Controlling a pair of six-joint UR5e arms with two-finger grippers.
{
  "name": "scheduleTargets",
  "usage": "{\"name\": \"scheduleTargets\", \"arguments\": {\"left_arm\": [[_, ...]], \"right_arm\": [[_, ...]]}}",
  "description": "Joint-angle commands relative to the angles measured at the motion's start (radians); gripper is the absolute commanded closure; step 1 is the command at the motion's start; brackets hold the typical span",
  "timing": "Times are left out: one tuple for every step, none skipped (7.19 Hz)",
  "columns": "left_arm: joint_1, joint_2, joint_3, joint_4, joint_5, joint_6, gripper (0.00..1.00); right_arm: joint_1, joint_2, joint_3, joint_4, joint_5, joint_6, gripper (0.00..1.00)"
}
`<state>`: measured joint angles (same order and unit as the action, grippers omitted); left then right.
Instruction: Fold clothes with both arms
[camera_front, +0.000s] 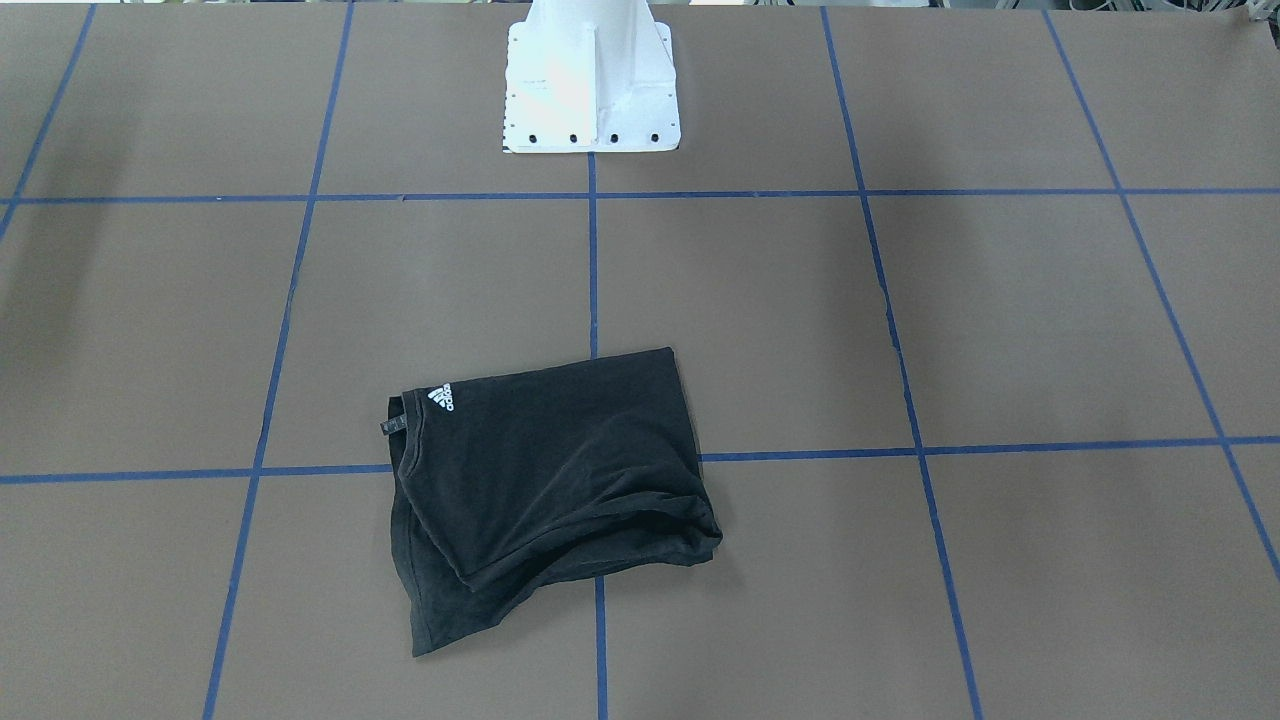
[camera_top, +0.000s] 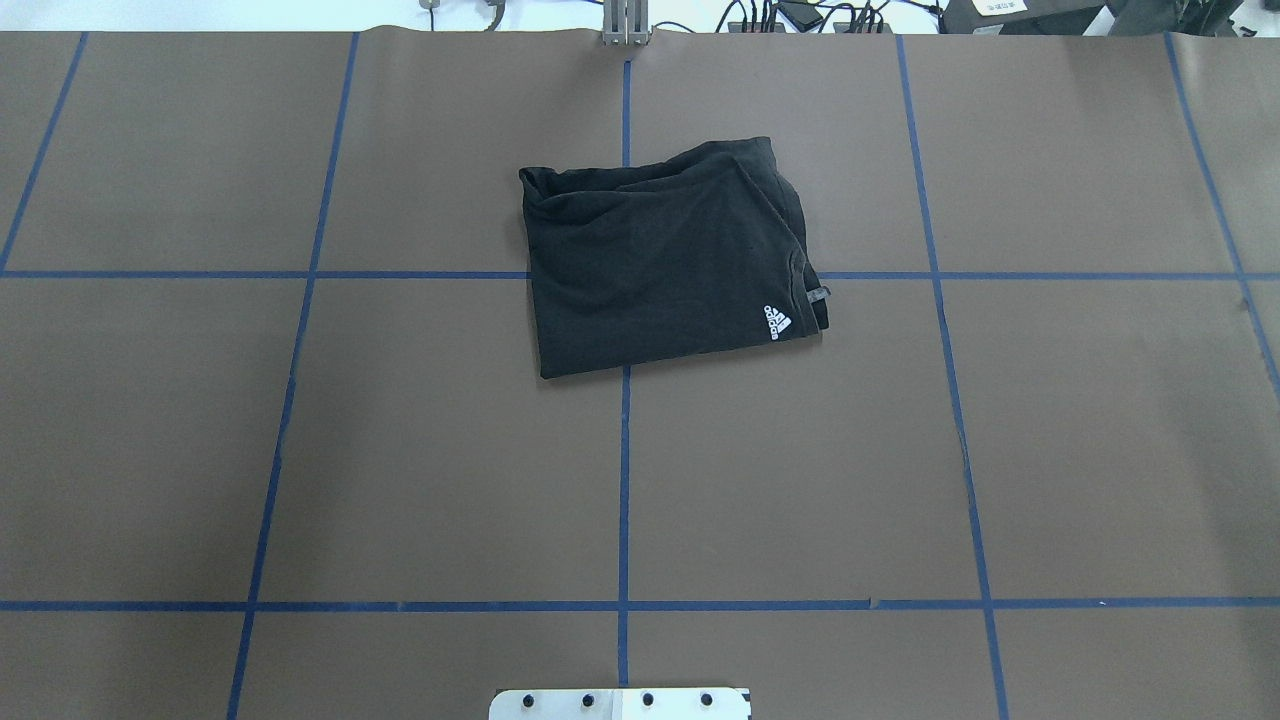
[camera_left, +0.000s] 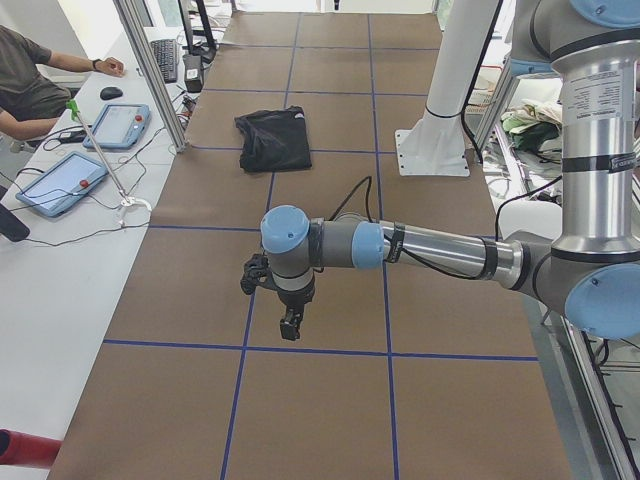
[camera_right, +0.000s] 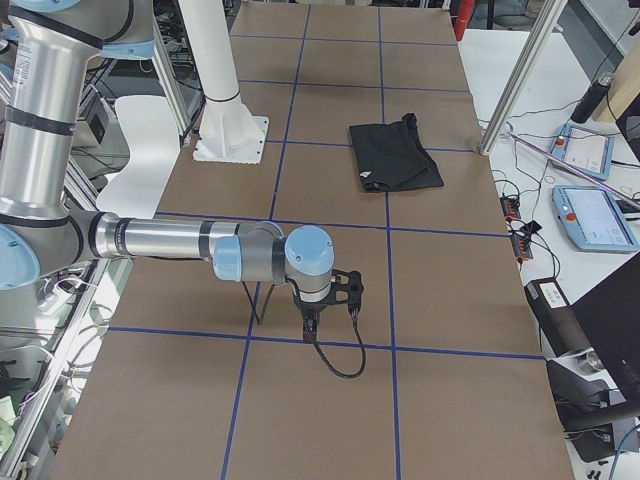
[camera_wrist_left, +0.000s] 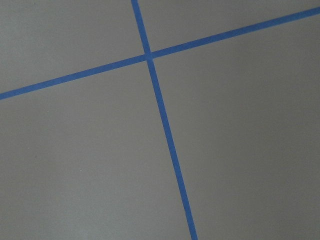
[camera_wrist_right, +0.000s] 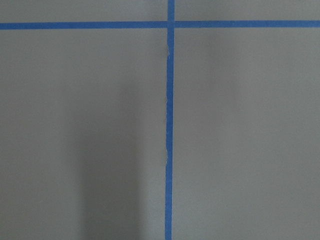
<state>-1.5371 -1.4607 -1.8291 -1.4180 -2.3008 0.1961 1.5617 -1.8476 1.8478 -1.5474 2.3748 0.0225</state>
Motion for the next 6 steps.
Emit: {"name": "scheduleTargets", "arguments": {"left_arm": [[-0.006,0.000,0.004,-0.001,-0.003,0.000,0.00],[-0.005,-0.003,0.004,-0.002,-0.002,0.000,0.00],[-0.006,-0.004,0.005,-0.012,-0.002,0.002,0.00],[-0.006,-0.003,0.016,-0.041,-0.003,0.002,0.00],[-0.006,-0.004,0.039,-0.074,-0.003,0.000,0.00],[-0.006,-0.004,0.066,-0.116,-0.003,0.000,0.00]], "right_arm": [[-0.003,0.016,-0.001,0.007,0.001,0.071,0.00],[-0.011,0.055,-0.004,-0.002,0.000,0.082,0.00],[-0.029,0.080,-0.012,-0.003,-0.005,0.088,0.00],[-0.034,0.106,-0.036,-0.002,-0.005,0.094,0.00],[-0.034,0.135,-0.076,0.001,-0.003,0.096,0.00],[-0.037,0.155,-0.108,0.006,-0.006,0.096,0.00]]}}
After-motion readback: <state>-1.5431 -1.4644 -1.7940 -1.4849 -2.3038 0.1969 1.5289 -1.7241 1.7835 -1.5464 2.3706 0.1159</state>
